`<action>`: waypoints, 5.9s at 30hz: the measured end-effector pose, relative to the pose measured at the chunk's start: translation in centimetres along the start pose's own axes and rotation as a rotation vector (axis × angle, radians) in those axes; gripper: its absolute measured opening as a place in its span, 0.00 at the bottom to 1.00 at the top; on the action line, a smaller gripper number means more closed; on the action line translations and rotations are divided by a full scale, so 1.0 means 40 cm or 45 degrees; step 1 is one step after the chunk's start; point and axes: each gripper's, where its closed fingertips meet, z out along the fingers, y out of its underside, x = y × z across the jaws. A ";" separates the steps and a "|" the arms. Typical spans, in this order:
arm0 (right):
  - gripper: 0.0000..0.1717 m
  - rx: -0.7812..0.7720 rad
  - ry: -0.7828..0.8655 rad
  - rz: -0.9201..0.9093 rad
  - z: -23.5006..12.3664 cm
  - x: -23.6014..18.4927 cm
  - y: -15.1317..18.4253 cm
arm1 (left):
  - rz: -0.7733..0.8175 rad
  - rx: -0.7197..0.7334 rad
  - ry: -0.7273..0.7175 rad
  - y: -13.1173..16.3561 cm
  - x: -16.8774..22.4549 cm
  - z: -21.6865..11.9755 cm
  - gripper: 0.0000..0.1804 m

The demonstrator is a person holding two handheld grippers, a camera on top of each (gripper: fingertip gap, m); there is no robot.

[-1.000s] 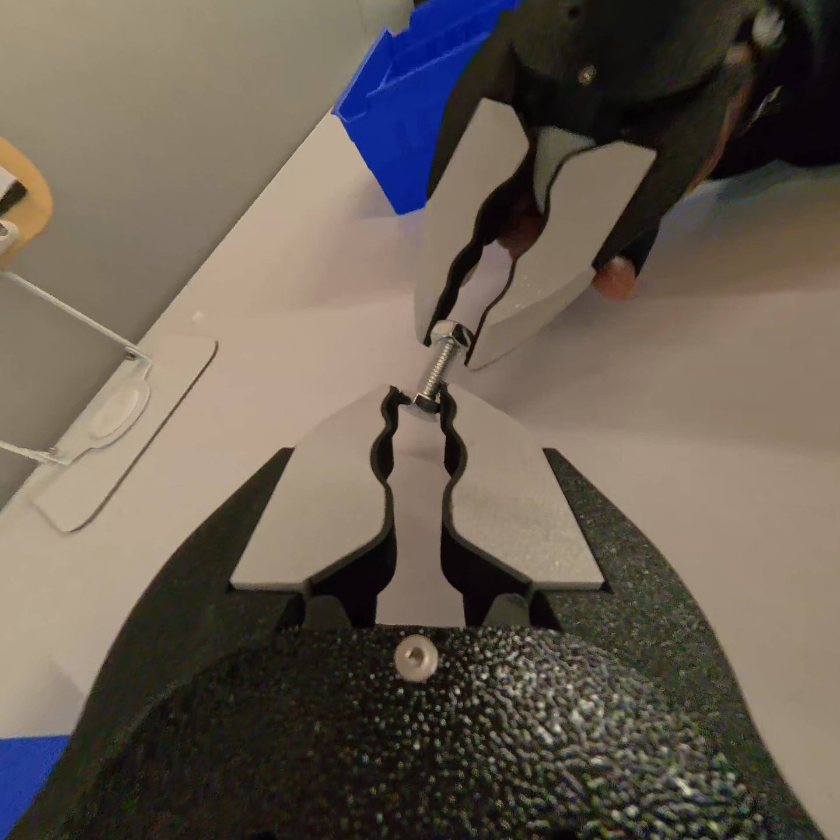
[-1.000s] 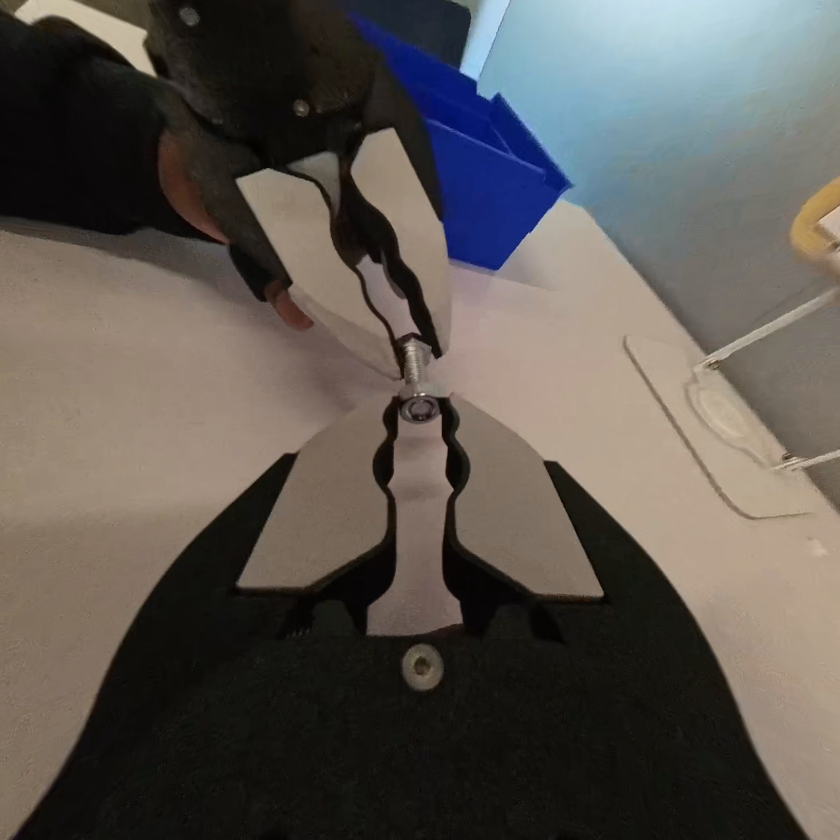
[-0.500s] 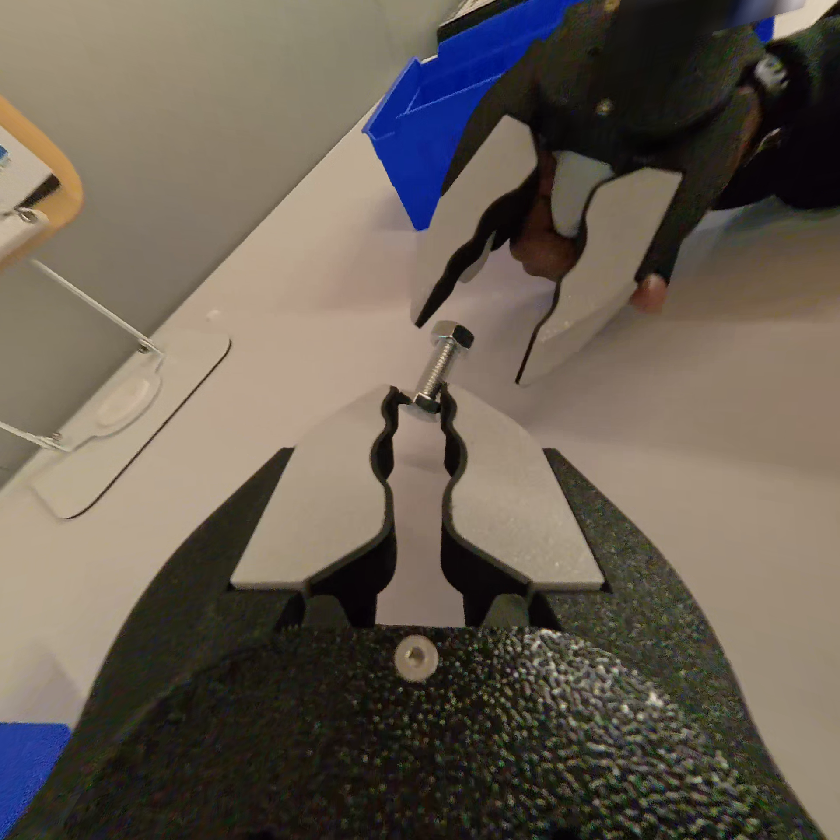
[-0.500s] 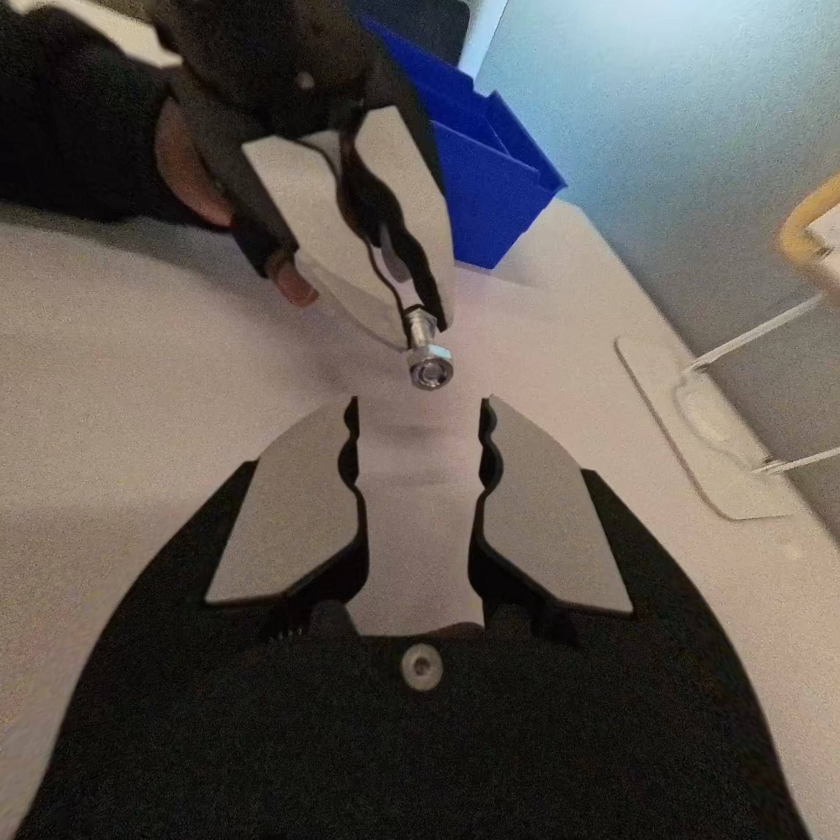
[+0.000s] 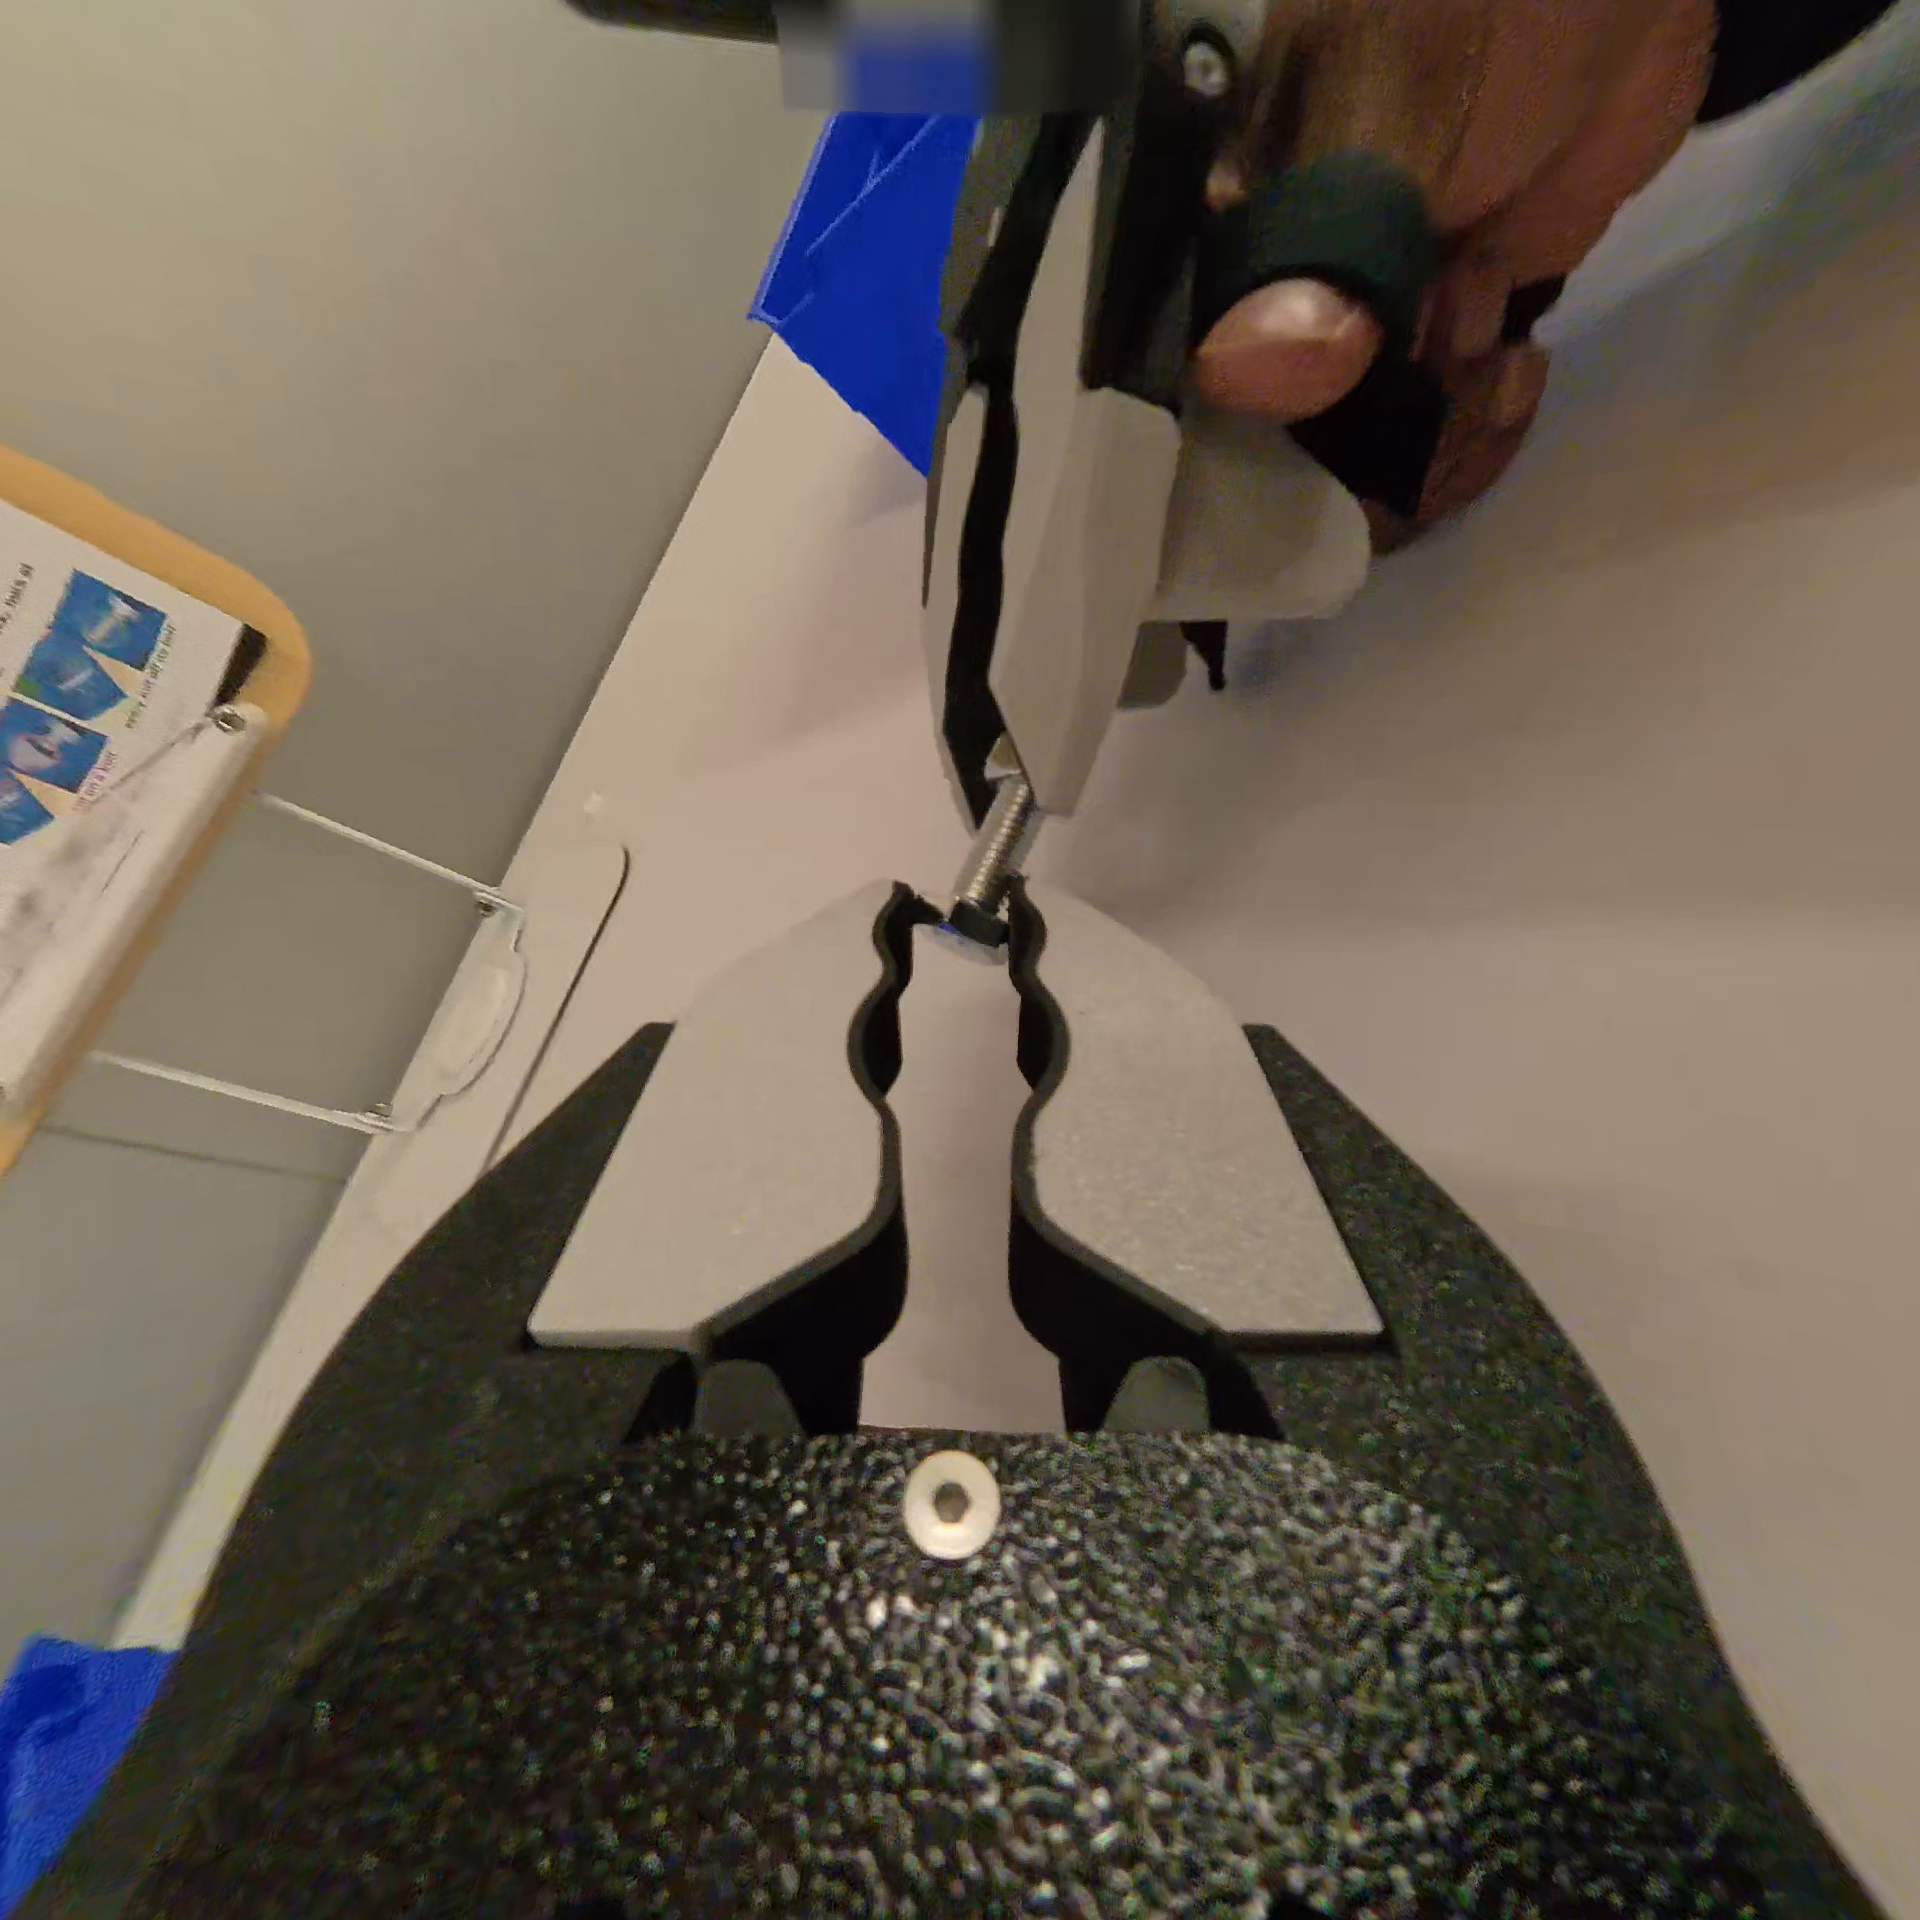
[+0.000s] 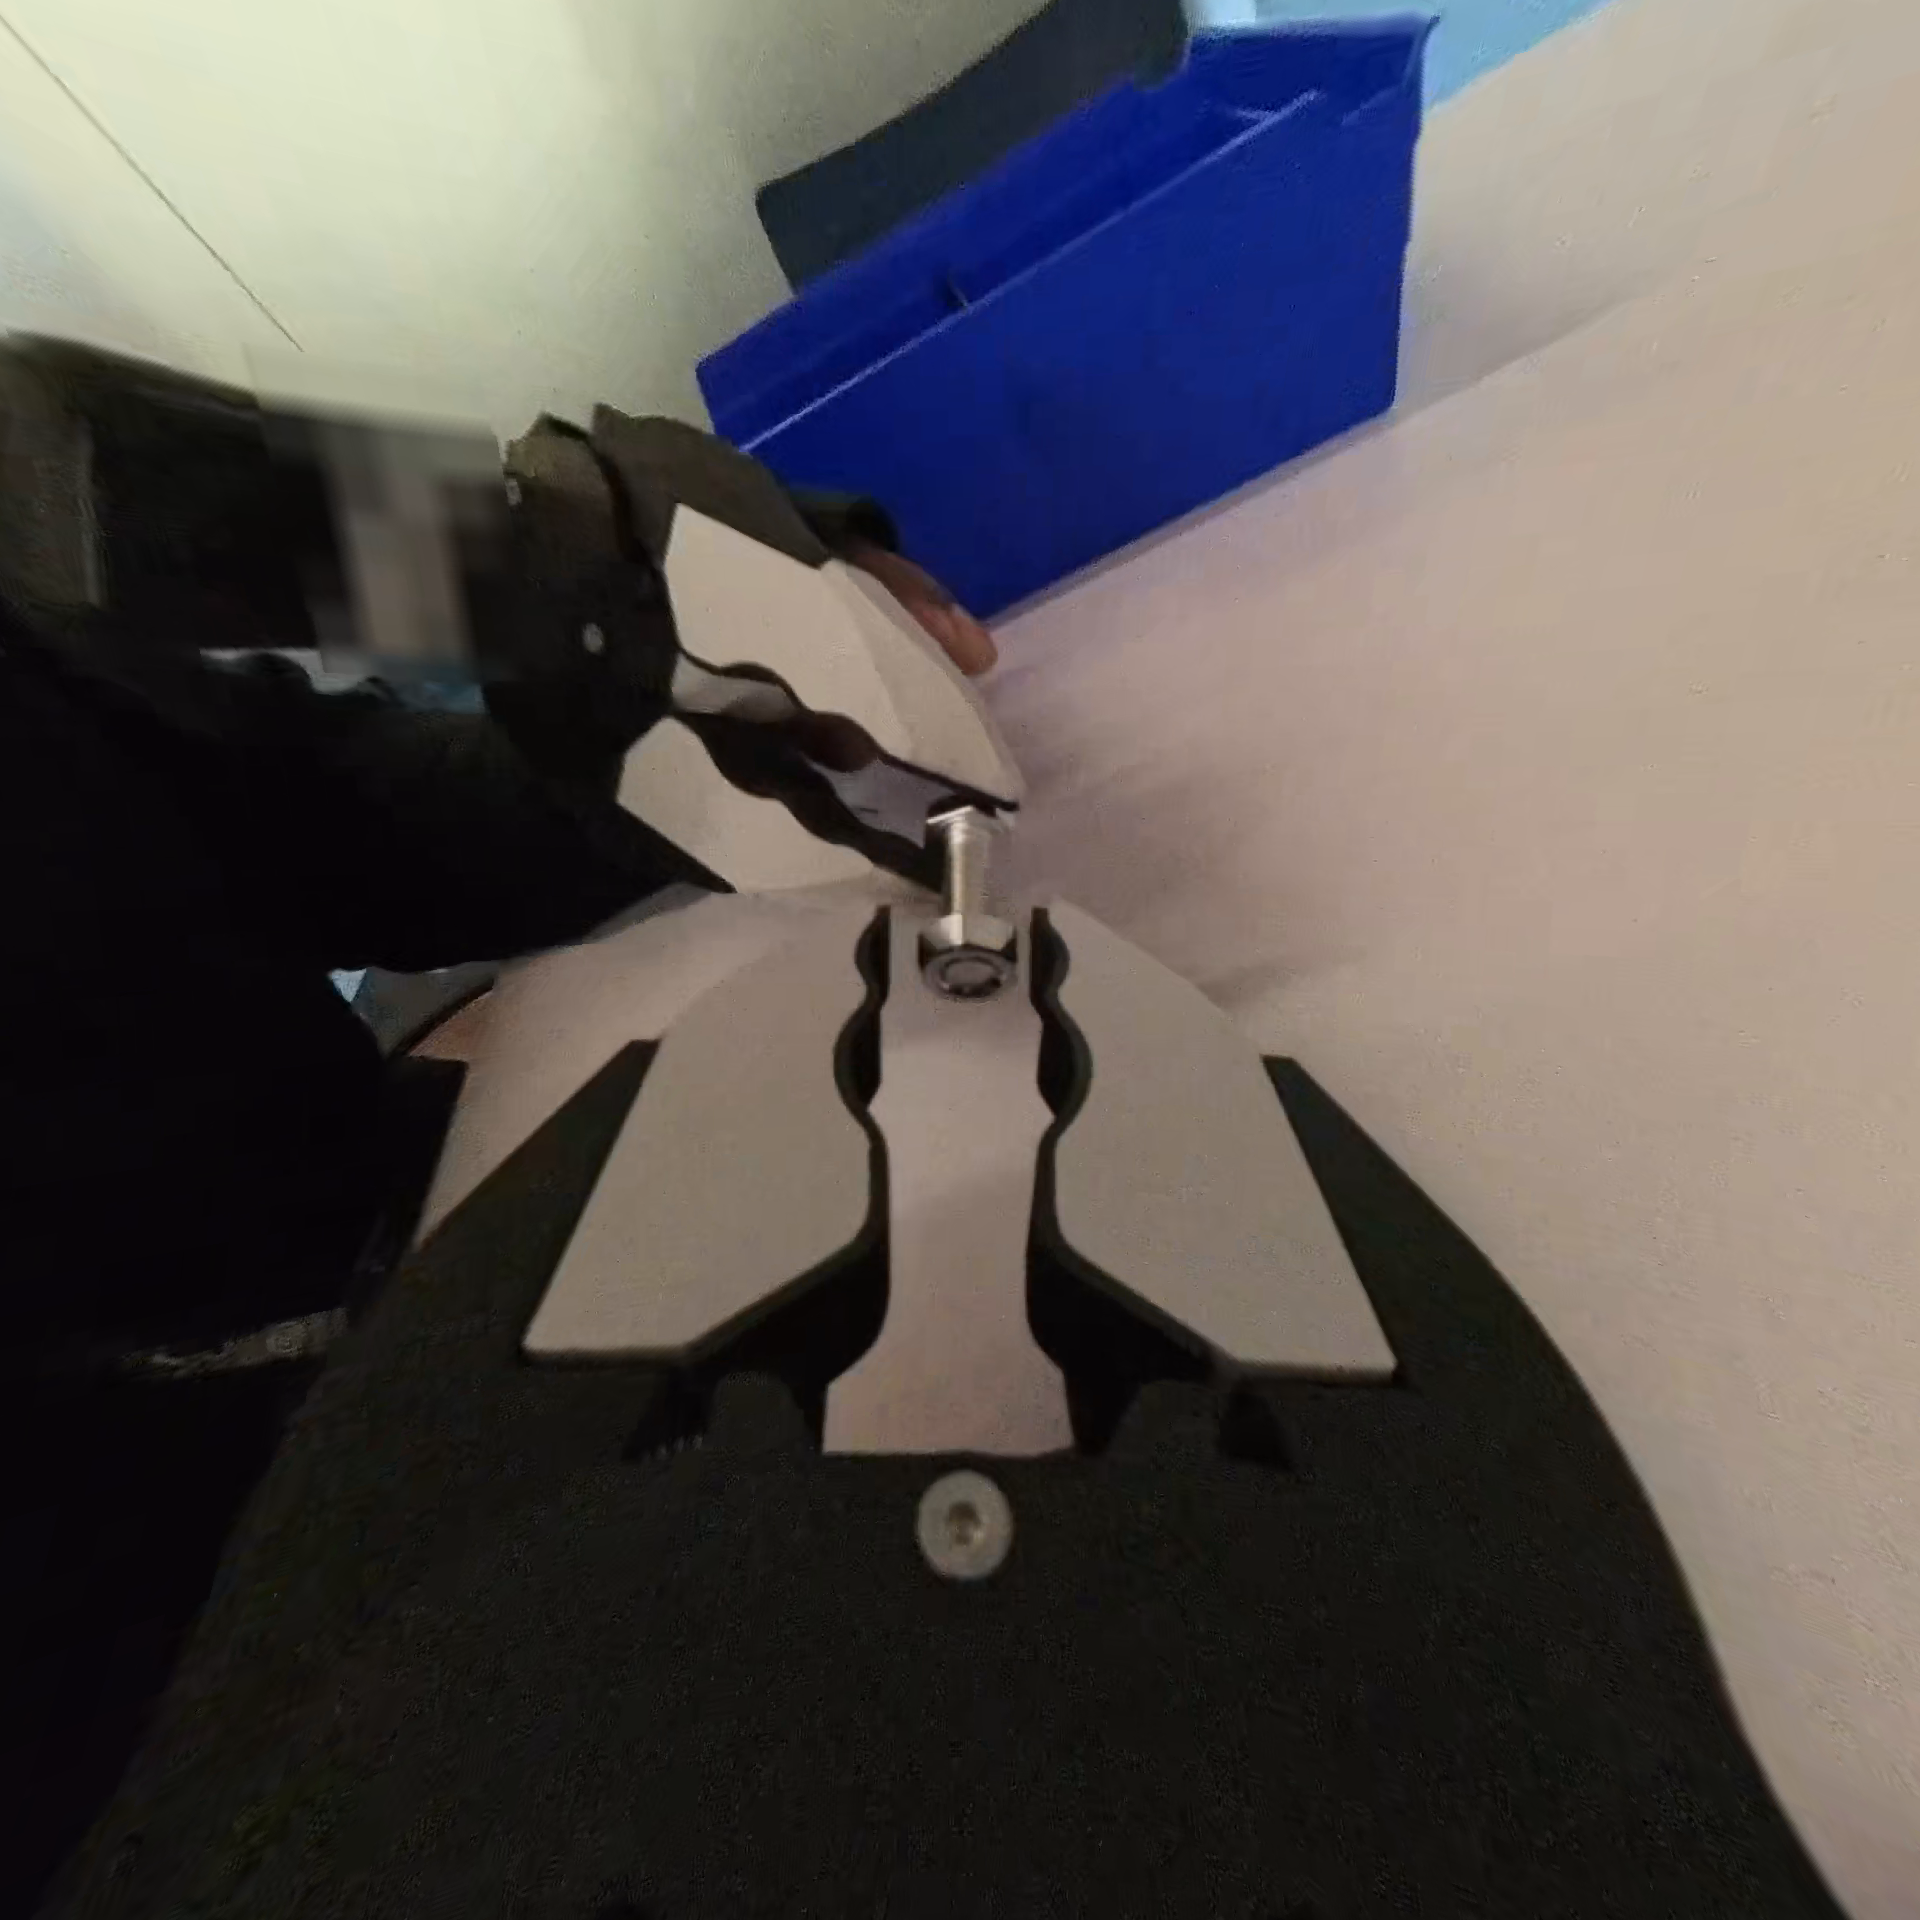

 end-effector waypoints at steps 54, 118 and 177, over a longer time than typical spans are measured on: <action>0.16 -0.082 0.432 -1.189 -0.004 0.003 0.006 | -0.479 0.048 0.243 0.008 0.004 -0.007 0.09; 0.16 0.073 0.067 -0.203 0.002 0.001 -0.010 | -0.087 -0.042 0.043 0.011 0.000 -0.004 0.09; 0.10 -0.045 0.121 -0.153 0.008 -0.003 0.014 | -0.067 0.022 0.026 -0.004 -0.002 -0.010 0.09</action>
